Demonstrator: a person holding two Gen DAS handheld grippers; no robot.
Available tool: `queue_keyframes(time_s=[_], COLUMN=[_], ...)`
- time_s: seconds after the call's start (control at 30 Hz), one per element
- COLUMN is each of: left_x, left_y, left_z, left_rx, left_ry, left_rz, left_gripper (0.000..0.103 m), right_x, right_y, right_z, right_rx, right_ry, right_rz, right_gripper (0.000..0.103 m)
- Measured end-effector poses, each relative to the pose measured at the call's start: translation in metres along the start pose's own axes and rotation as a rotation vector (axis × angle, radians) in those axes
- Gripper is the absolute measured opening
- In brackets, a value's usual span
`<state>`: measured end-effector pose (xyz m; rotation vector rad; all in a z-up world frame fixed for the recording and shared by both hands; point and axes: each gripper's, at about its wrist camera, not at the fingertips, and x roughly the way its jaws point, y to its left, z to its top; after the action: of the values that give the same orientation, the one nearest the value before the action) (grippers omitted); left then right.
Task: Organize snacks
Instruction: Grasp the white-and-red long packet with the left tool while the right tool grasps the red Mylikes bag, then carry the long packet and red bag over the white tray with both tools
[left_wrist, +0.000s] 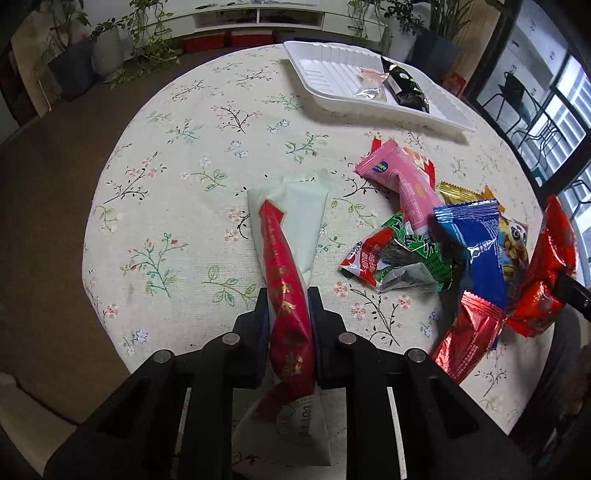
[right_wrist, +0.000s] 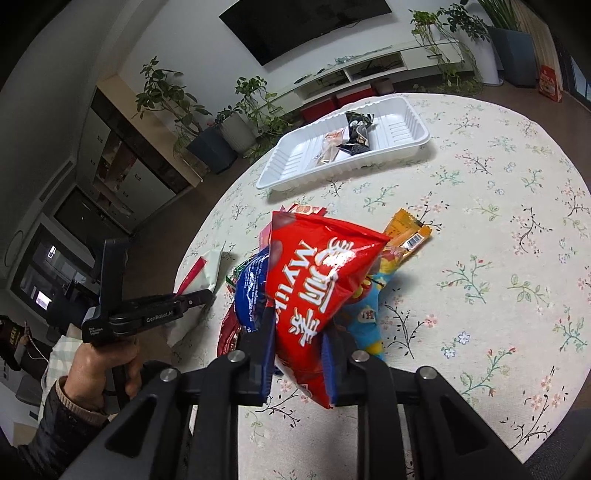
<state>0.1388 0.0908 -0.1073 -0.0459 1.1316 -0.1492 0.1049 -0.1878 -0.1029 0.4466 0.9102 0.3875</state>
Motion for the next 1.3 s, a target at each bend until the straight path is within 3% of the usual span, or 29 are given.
queue_keyframes(time_s=[0.23,0.7,1.03,1.3], left_x=[-0.012,-0.053,-0.051,-0.028], left_y=[0.007,0.036,0.033,0.019], left_z=[0.001,0.039,0.106,0.179], left_rx=[-0.058,-0.185,-0.192,-0.182], left_ry=[-0.024,-0.115,-0.139,-0.131], left_rz=[-0.080,-0.359,-0.640,-0.753], left_gripper=[0.016,0.016,0.016,0.016], right_x=[-0.010,-0.050,-0.055,-0.028], right_y=[-0.017,-0.084,-0.126,-0.126], right_z=[0.006,0.054,0.110,0.167], right_rx=[0.059,0.139,0.172,0.172], right_ry=[-0.010,-0.072,-0.096,-0.077], right_rz=[0.057,0.132,0.224,0.328], right_gripper=[0.023,0.023,0.023,0.023])
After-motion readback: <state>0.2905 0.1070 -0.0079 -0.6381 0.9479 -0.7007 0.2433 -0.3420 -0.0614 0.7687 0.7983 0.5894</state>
